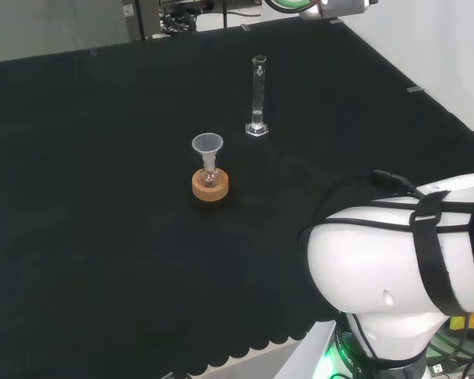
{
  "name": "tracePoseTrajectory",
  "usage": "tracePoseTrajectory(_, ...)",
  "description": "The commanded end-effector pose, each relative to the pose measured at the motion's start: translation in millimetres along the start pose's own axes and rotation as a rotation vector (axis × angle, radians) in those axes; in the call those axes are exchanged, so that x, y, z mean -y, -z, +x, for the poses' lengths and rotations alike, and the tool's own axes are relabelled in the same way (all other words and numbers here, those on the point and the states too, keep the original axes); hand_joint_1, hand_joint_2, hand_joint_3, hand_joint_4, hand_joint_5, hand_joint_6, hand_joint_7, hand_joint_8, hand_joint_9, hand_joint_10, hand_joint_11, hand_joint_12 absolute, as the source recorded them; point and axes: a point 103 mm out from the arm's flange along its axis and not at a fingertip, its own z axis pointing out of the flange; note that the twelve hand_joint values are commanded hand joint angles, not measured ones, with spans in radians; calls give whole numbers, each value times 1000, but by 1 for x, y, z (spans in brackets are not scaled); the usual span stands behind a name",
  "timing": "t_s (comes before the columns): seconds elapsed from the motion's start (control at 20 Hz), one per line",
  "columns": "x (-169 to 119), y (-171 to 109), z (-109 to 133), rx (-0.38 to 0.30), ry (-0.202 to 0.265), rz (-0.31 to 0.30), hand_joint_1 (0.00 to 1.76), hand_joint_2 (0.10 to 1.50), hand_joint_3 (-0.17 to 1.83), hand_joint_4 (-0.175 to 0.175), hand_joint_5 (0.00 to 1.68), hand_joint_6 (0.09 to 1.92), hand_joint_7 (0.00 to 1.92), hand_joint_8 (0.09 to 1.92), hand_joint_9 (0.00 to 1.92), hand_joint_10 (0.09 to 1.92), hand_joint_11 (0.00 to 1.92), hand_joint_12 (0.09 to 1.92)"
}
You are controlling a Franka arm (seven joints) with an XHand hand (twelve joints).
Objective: Pick up the graduated cylinder.
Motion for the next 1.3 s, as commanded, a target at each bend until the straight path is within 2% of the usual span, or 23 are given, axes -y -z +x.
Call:
tracePoseTrajectory(0.05, 0, 0, -1, 6, 0, -7, 234, 1316, -12, -39, 211, 93, 25, 507, 430, 87, 20, 1386)
tracePoseTrajectory(0.2, 0, -1, 0, 13, -2, -9, 89, 1392, 23, -31, 192, 87, 2, 467, 413, 87, 12, 1390)
tracePoseTrajectory(0.45, -2, -3, -4, 3, -5, -6, 79, 1399, 26, -31, 199, 87, 0, 468, 412, 87, 10, 1393)
tracePoseTrajectory(0.75, -20, -28, -32, -18, -18, 10, 88, 1397, 25, -33, 211, 87, 1, 479, 413, 87, 9, 1394)
tracePoseTrajectory(1.0, -54, -65, -49, -23, -39, 36, 97, 1395, 24, -35, 219, 87, 6, 490, 420, 87, 11, 1395)
tracePoseTrajectory(1.3, -125, -112, -61, -66, -55, 41, 117, 1390, 21, -39, 232, 87, 17, 506, 434, 87, 17, 1396)
